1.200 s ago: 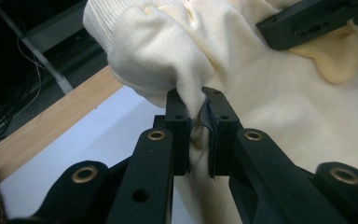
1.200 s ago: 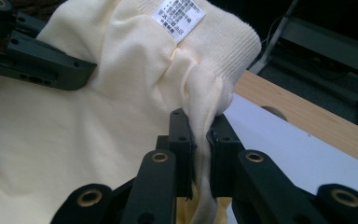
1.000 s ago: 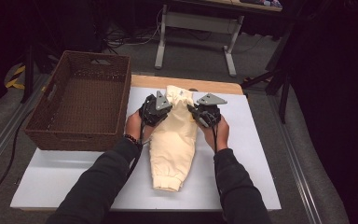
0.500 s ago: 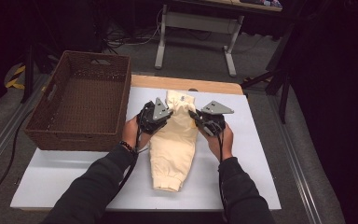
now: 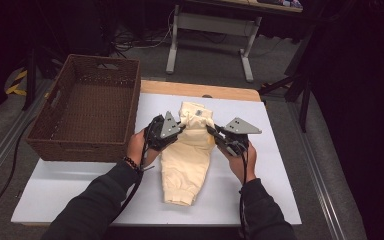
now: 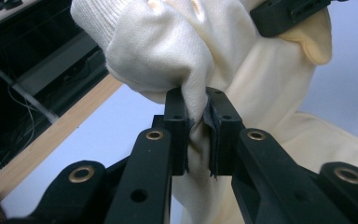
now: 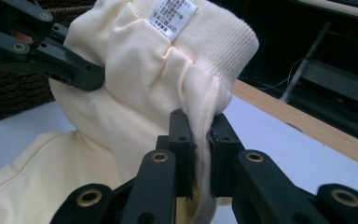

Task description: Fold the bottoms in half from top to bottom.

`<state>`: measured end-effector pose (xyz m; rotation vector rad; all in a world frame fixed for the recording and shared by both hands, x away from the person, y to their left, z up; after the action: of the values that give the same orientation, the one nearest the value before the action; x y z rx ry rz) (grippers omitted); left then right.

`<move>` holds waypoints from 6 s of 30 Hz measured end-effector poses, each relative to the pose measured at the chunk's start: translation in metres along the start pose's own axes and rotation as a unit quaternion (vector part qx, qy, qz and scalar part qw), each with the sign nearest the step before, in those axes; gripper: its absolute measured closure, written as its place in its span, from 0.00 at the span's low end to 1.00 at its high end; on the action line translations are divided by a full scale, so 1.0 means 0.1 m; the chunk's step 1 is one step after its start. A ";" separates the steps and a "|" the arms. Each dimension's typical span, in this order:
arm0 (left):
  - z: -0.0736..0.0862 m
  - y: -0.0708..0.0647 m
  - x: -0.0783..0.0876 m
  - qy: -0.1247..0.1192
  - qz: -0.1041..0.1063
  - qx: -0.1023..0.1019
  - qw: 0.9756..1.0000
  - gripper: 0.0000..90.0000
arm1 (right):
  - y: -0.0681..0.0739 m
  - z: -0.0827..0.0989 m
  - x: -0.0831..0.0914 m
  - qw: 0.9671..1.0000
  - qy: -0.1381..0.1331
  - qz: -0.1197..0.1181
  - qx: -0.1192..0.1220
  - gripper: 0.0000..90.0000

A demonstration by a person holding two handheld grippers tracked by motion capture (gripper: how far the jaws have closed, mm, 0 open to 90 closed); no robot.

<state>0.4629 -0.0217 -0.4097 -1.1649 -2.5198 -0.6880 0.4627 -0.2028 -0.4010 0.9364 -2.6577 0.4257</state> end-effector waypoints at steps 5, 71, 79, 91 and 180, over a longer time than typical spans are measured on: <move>0.05 -0.04 0.07 -0.005 0.005 -0.009 1.000 0.89 | 0.07 0.01 0.06 1.000 -0.006 -0.007 0.009 0.92; 0.57 -1.03 0.49 0.022 0.213 -0.031 0.976 0.83 | 0.83 0.58 0.38 0.991 0.049 -0.120 0.020 1.00; 0.65 -1.05 0.54 0.026 0.228 -0.026 0.973 0.88 | 0.91 0.60 0.39 0.989 0.066 -0.129 0.025 1.00; 0.72 -1.07 0.52 0.025 0.250 -0.017 0.968 0.96 | 0.98 0.77 0.26 0.984 0.097 -0.143 0.032 1.00; 0.82 -0.75 0.58 0.028 0.191 0.006 0.981 0.98 | 0.97 0.72 0.51 0.986 0.074 -0.151 0.019 1.00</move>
<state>0.3637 0.0161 -0.4762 -1.5418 -2.1581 -0.5917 0.3499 -0.1851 -0.4653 1.2434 -2.3324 0.4555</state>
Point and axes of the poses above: each handheld gripper's, and its own axes: x roughly backward along the jaws, z roughly out of its underside, y roughly to its left, the point moved 6 cm from there along -x, roughly forward along the jaws
